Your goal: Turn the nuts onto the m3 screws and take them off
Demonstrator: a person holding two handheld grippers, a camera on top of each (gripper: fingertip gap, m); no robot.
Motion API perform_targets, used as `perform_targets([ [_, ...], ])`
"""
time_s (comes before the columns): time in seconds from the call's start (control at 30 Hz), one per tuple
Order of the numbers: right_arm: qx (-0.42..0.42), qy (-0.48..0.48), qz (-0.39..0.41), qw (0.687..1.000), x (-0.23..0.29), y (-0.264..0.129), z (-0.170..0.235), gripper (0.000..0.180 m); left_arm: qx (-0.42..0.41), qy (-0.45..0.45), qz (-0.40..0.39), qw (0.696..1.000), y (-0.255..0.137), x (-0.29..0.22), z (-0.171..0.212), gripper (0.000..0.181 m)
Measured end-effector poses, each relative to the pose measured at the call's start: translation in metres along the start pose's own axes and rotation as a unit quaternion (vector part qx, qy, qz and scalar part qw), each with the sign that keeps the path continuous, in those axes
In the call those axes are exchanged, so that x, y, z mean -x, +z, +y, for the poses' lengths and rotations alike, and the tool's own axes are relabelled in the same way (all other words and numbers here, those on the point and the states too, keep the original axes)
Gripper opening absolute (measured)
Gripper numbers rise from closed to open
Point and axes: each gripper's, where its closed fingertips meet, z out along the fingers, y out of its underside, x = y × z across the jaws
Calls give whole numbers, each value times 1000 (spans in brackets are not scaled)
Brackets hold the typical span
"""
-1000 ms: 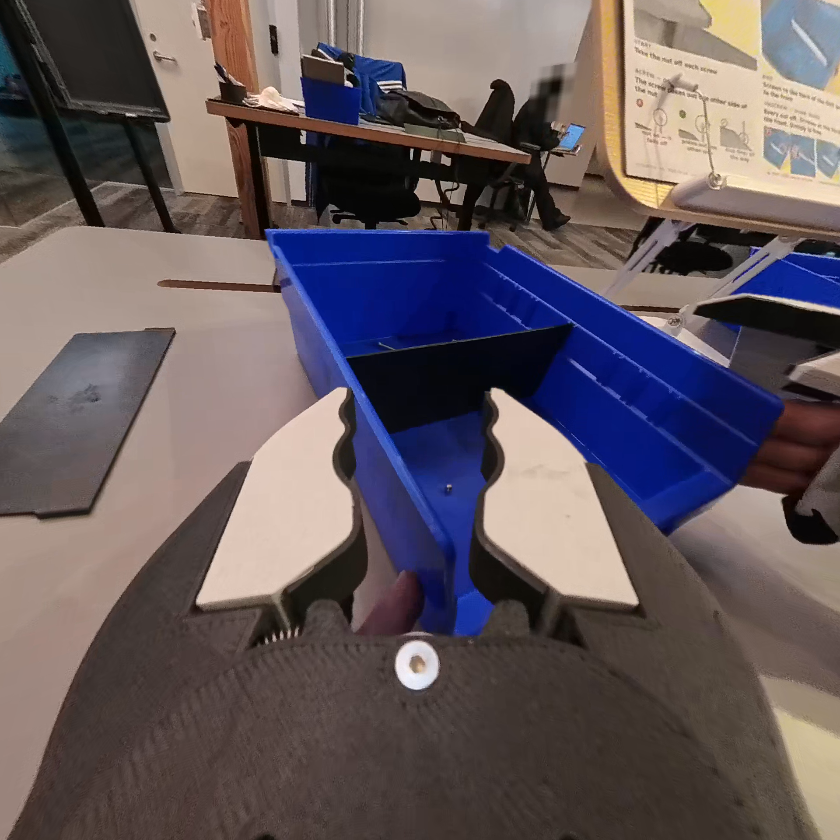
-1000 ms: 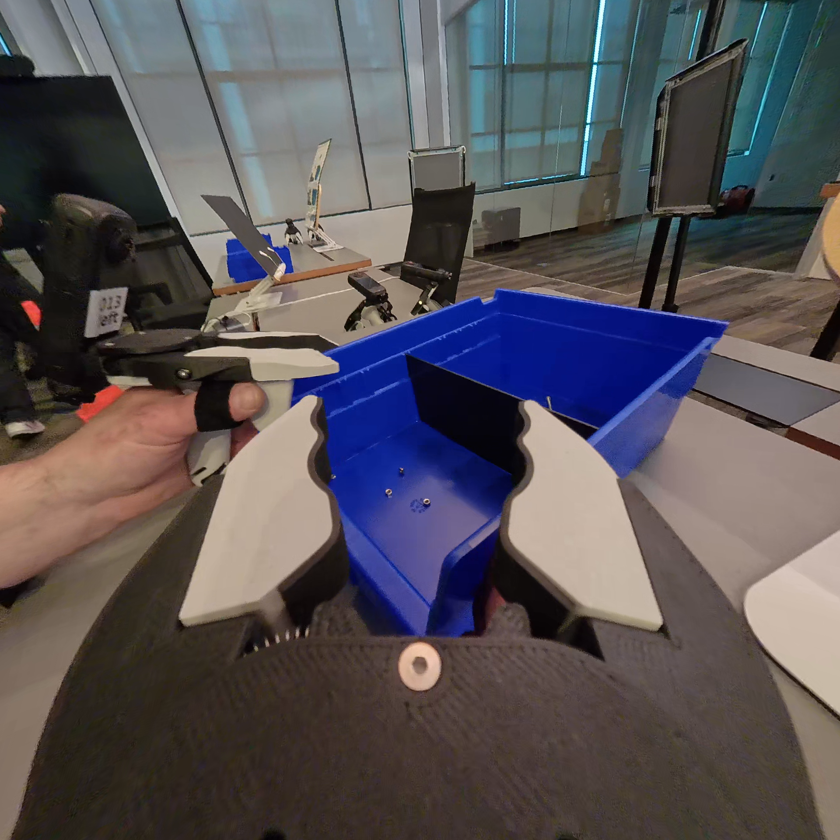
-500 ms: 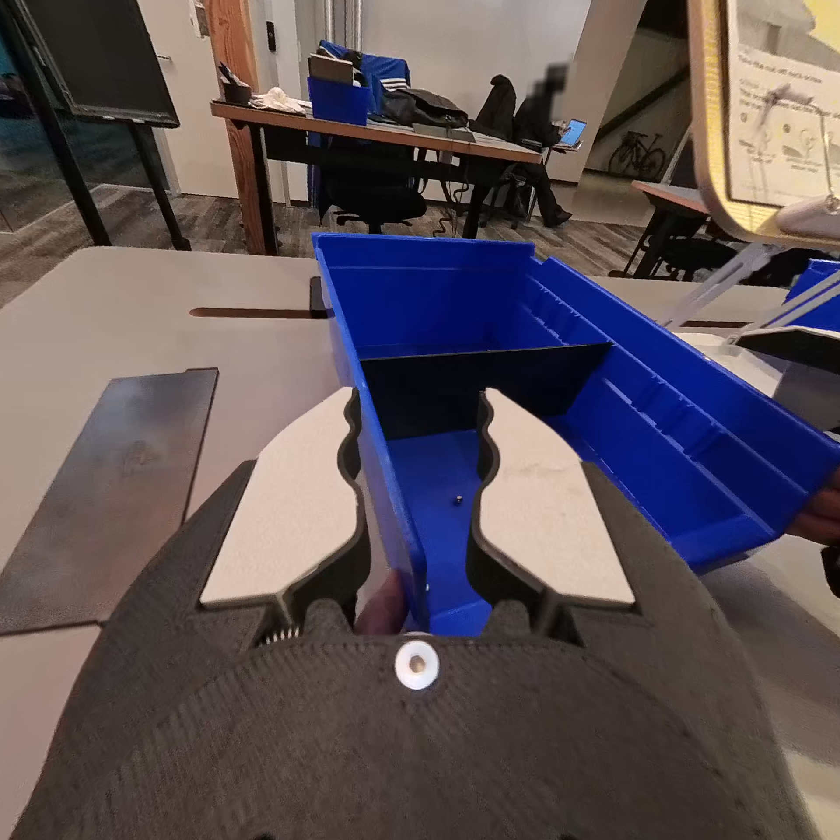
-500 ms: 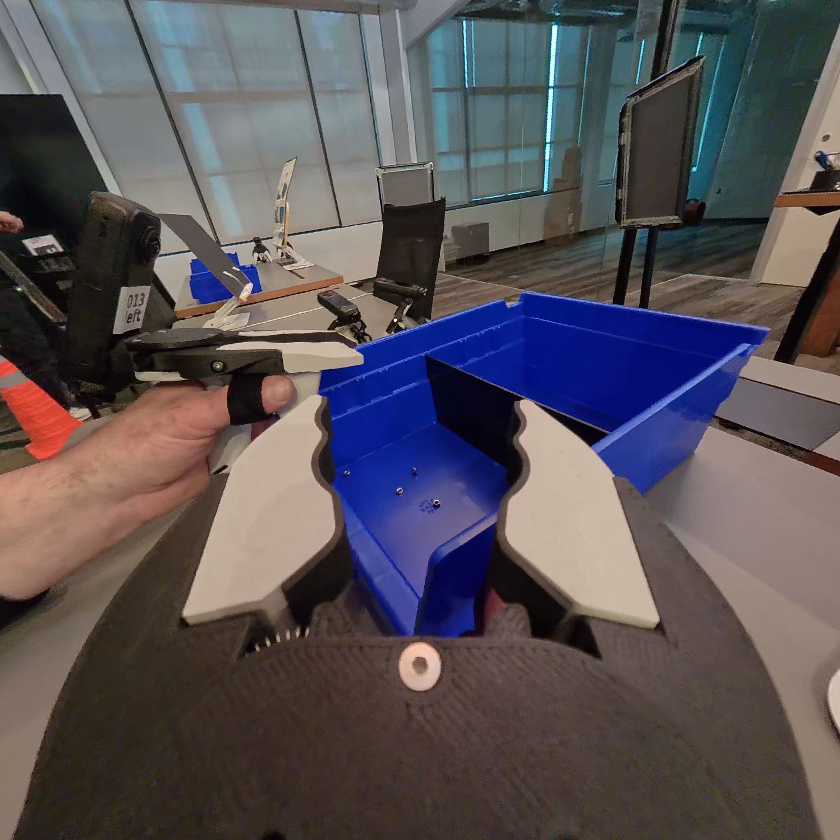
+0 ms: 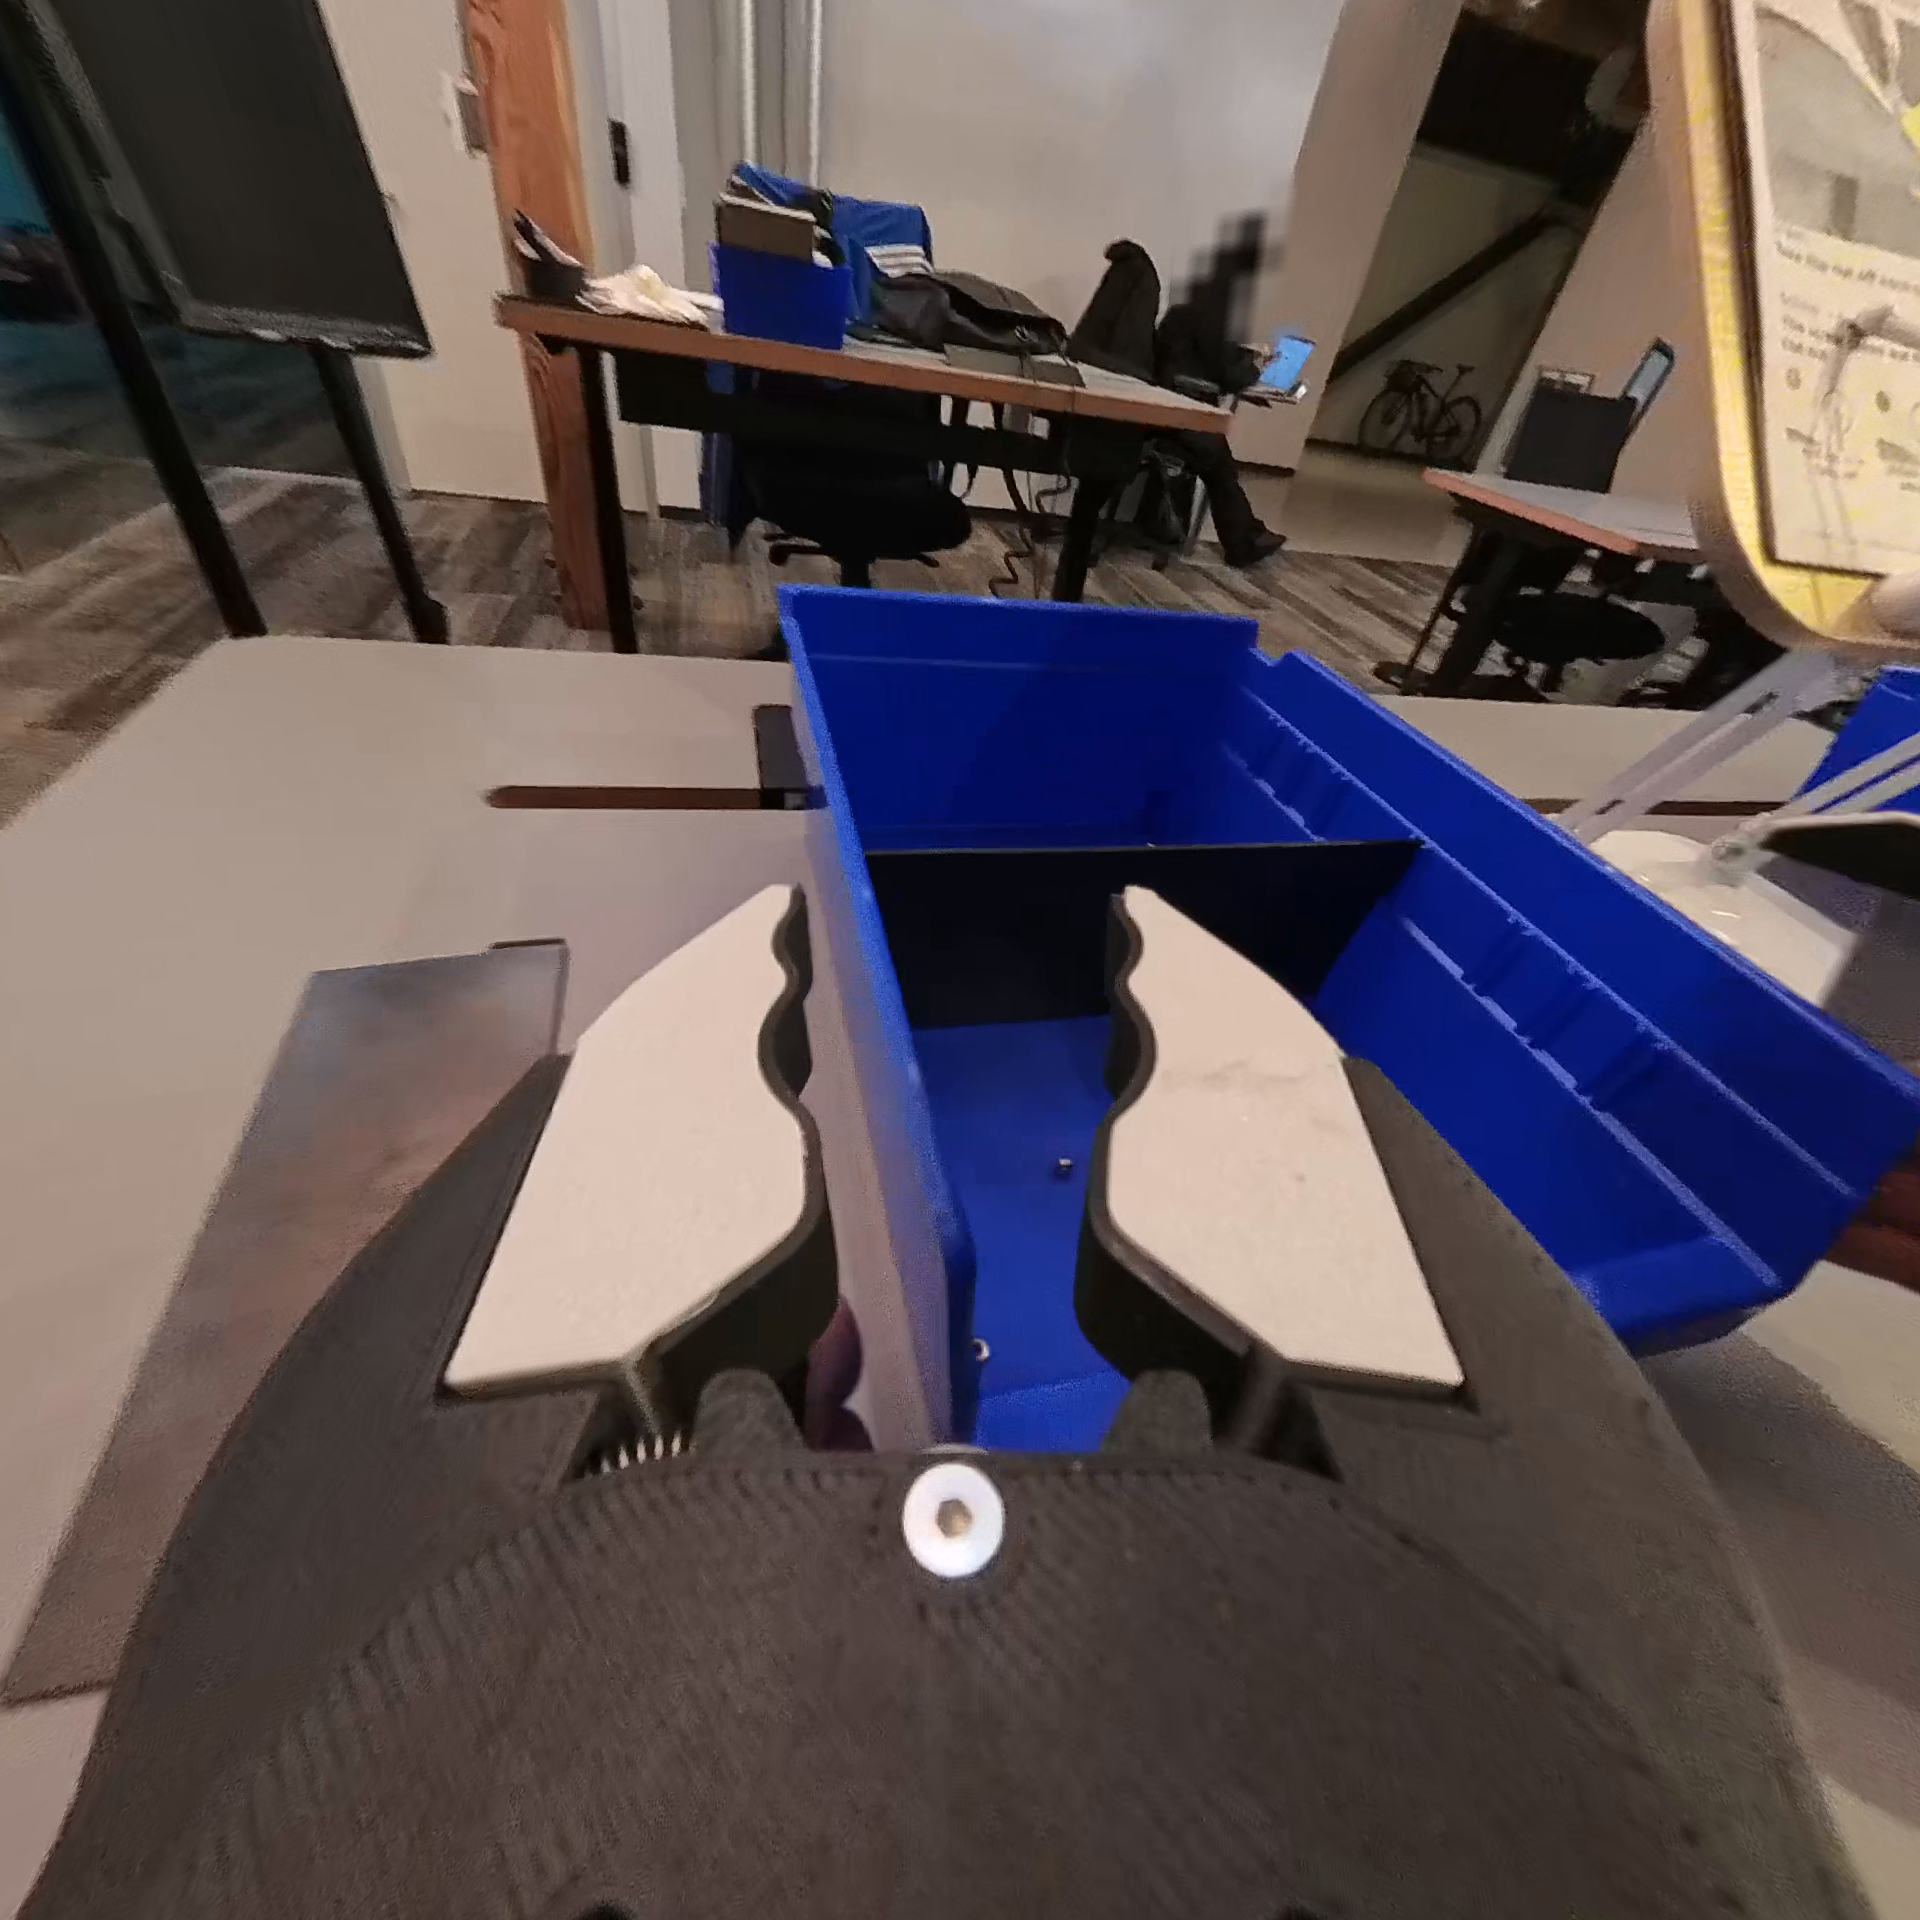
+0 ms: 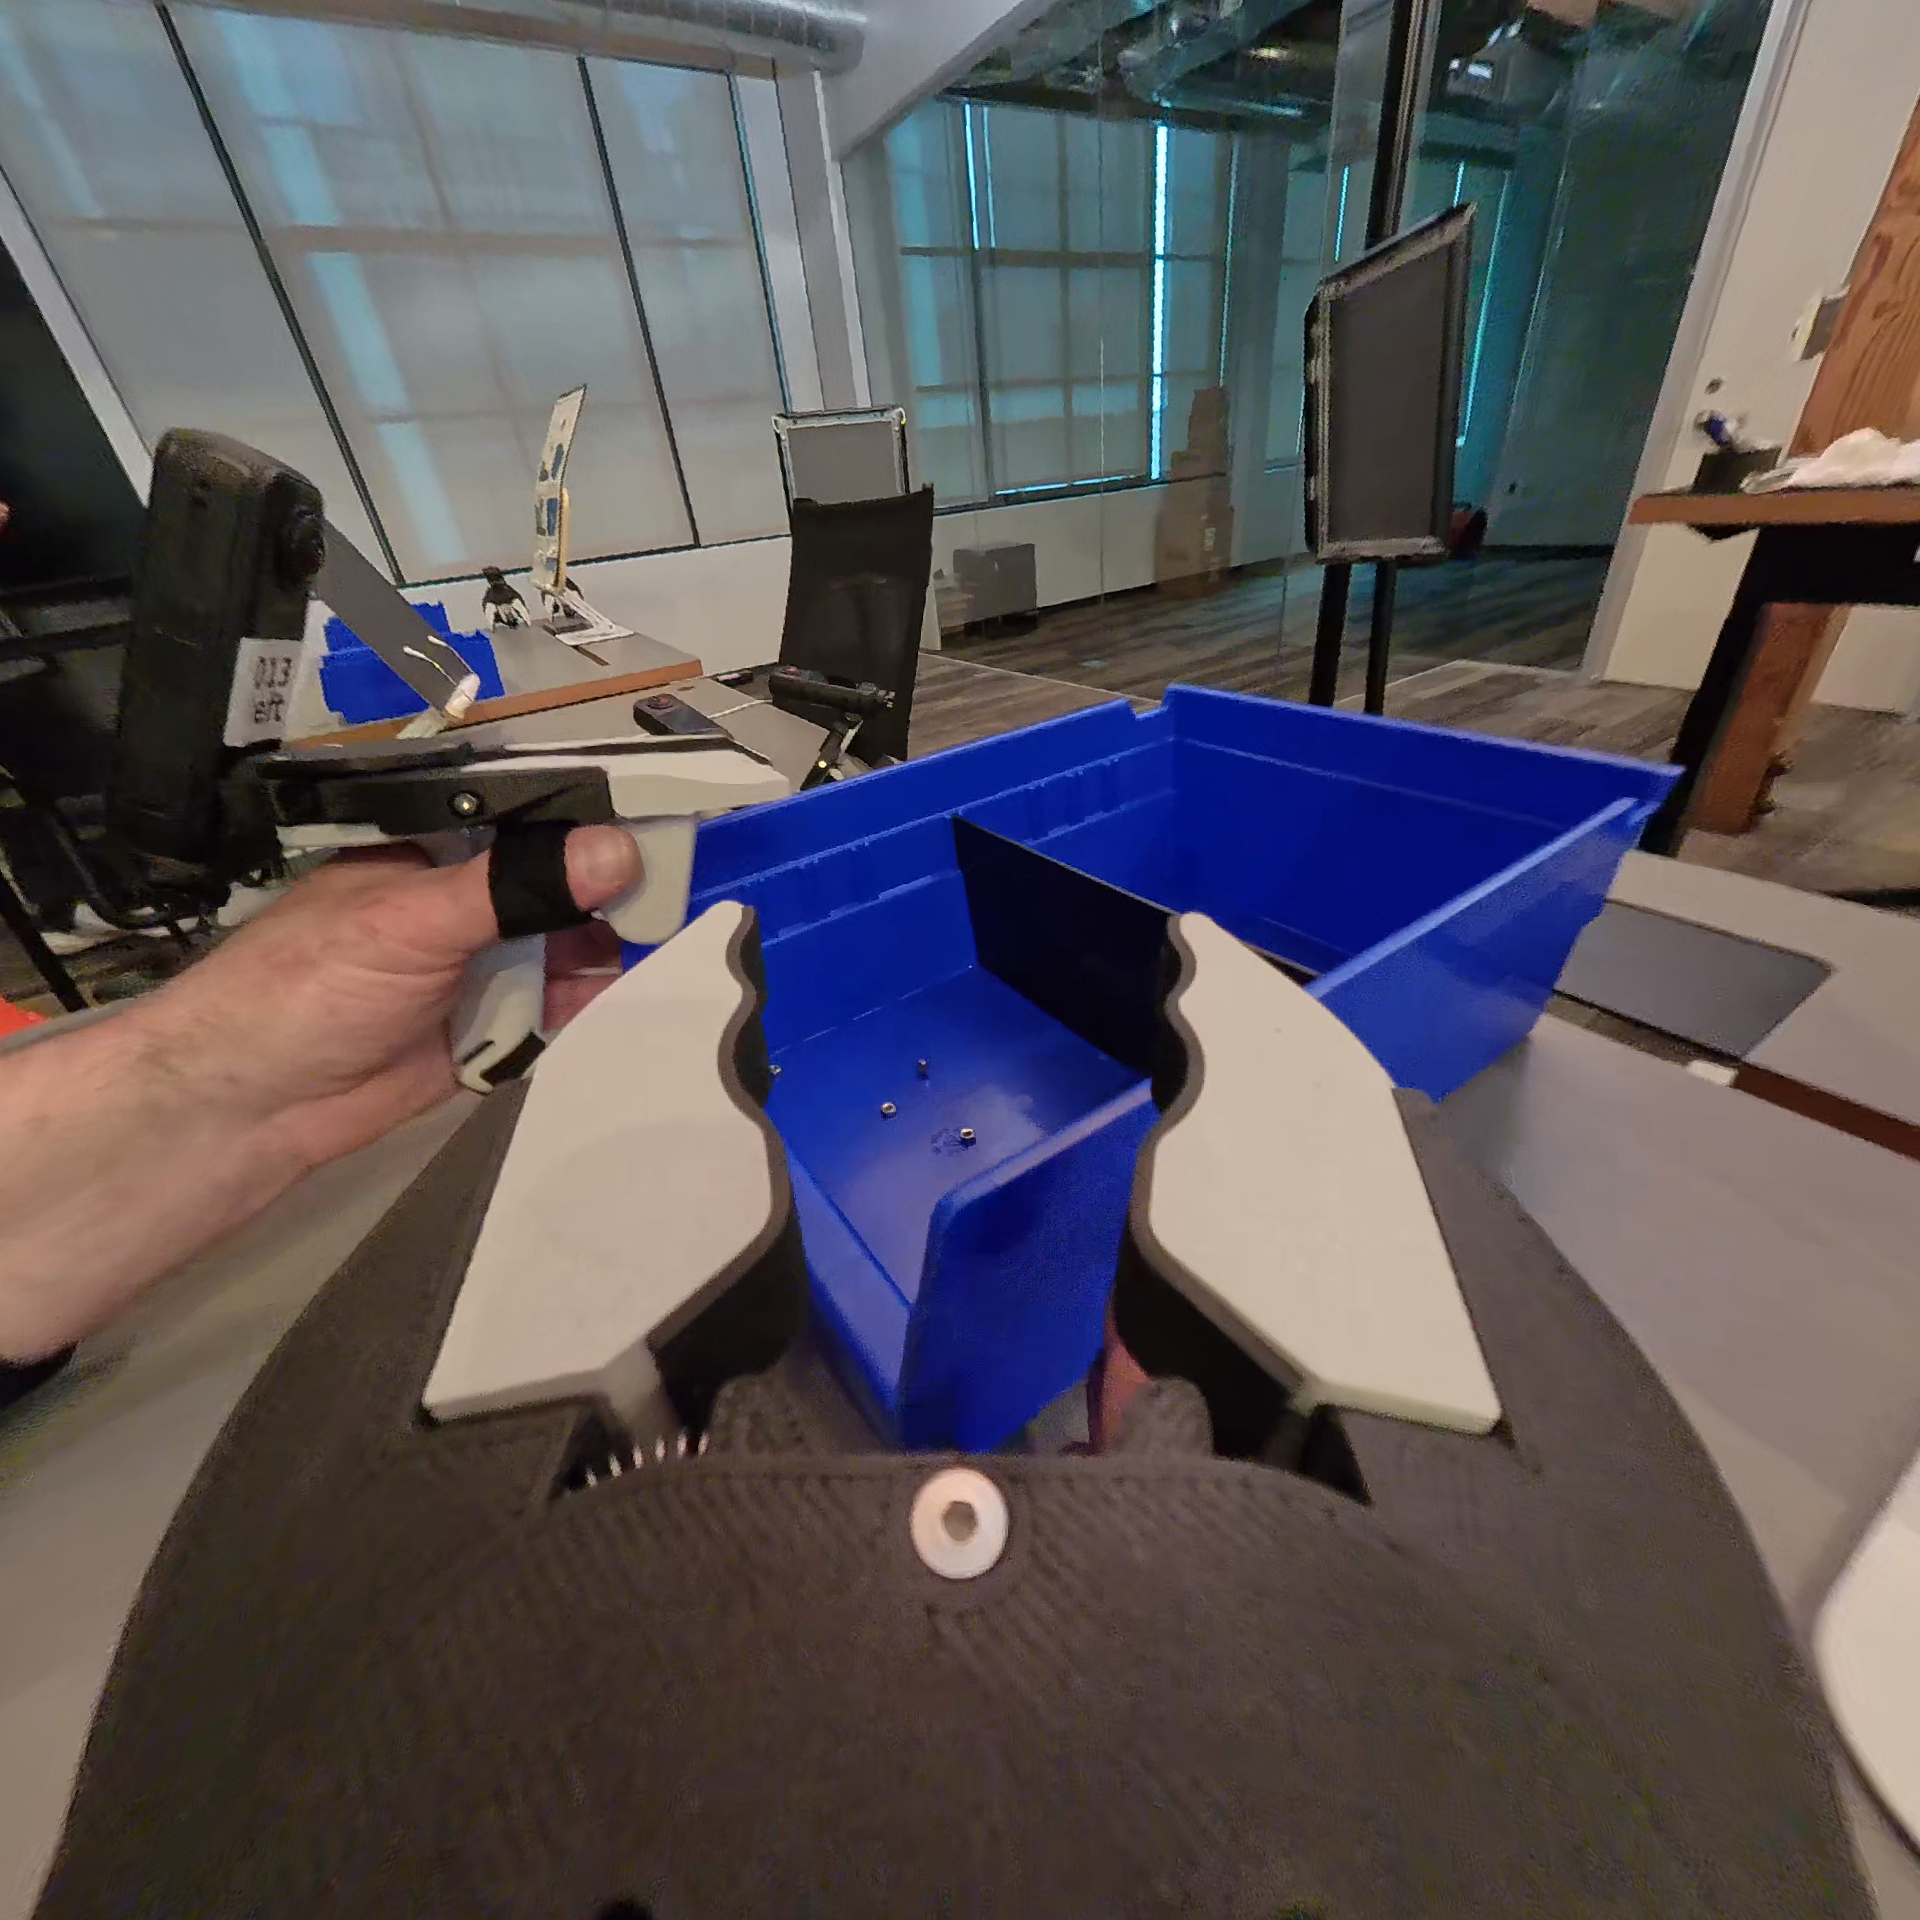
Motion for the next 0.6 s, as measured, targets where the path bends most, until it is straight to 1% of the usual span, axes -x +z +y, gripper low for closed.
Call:
perform_targets([
  [0.1,-2,-43,-1,999,0,-28,-12,73,-31,27,-36,998,-23,3,-19,55],
  [0.17,1,-79,4,997,-4,-52,-19,71,-47,58,-47,996,-39,-7,-34,54],
  [0.23,3,-85,9,996,-13,-79,-26,71,-54,76,-29,995,-52,-30,-44,48],
  [0.3,18,-90,23,996,-27,-106,-30,73,-66,65,12,996,-61,-60,-51,41],
  [0.37,29,-119,67,990,-49,-137,-37,71,-60,63,41,995,-67,-86,-48,37],
  [0.47,13,-162,149,976,-86,-196,-62,68,-51,70,67,994,-72,-120,-39,34],
  [0.53,9,-199,217,956,-118,-243,-78,67,-33,82,79,993,-71,-137,-33,34],
  [0.6,15,-226,294,929,-158,-296,-92,65,-32,82,86,992,-69,-152,-31,33],
])
